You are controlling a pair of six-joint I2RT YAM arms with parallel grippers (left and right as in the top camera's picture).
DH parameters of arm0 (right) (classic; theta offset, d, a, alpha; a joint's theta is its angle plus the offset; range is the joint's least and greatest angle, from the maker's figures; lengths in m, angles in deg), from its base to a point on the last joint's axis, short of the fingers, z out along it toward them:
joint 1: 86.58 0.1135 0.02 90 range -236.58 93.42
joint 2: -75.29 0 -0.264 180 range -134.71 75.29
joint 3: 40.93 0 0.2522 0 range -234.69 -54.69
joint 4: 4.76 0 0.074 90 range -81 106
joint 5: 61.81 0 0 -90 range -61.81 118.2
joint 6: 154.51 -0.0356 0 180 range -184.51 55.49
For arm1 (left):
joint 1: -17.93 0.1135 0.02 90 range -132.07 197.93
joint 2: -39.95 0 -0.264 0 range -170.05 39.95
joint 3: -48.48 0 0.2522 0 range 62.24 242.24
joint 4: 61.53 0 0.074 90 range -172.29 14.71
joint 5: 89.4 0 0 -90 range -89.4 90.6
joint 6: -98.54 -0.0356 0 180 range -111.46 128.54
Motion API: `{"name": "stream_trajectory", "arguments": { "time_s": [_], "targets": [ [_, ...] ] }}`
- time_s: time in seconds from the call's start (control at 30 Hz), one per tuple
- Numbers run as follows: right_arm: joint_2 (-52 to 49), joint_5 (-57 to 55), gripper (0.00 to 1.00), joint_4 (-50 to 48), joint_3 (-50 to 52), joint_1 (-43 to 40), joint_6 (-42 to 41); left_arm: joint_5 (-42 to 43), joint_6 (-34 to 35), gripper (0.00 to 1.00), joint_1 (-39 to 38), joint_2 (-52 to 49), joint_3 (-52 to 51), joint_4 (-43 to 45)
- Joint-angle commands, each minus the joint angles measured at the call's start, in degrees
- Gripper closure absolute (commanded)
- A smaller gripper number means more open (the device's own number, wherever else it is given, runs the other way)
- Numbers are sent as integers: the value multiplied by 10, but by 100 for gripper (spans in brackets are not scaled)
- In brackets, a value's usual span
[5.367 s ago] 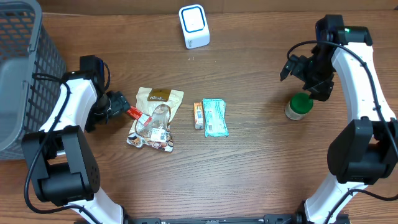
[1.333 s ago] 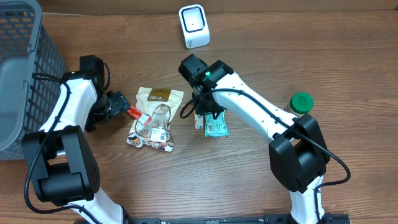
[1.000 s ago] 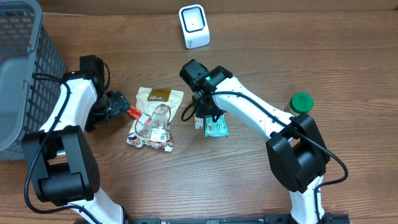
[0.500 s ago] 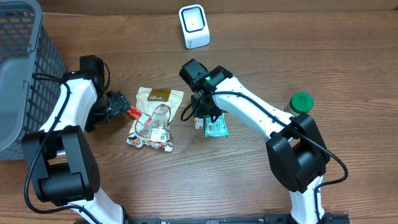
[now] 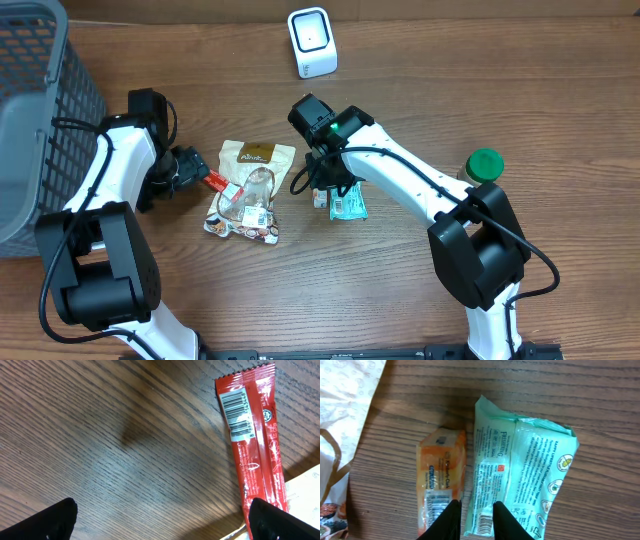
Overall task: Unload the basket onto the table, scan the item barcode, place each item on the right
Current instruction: 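Shift the right gripper left and grasp the small orange packet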
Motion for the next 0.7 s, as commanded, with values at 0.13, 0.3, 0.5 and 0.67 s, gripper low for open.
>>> {"name": "stream_trajectory", "arguments": {
  "time_s": [0.13,0.3,0.5,0.67],
  "targets": [
    [0,18,77,-4,5,-1,-3,-12,-8,0,6,1,11,1],
    [0,17,76,-5,5,-2,-2,-12,-8,0,6,1,11,1],
    [0,2,77,-7,5,-9,-2,-12,-8,0,6,1,11,1],
    [0,2,77,-10,16,-9,-2,-12,-8,0,6,1,11,1]
  ]
}}
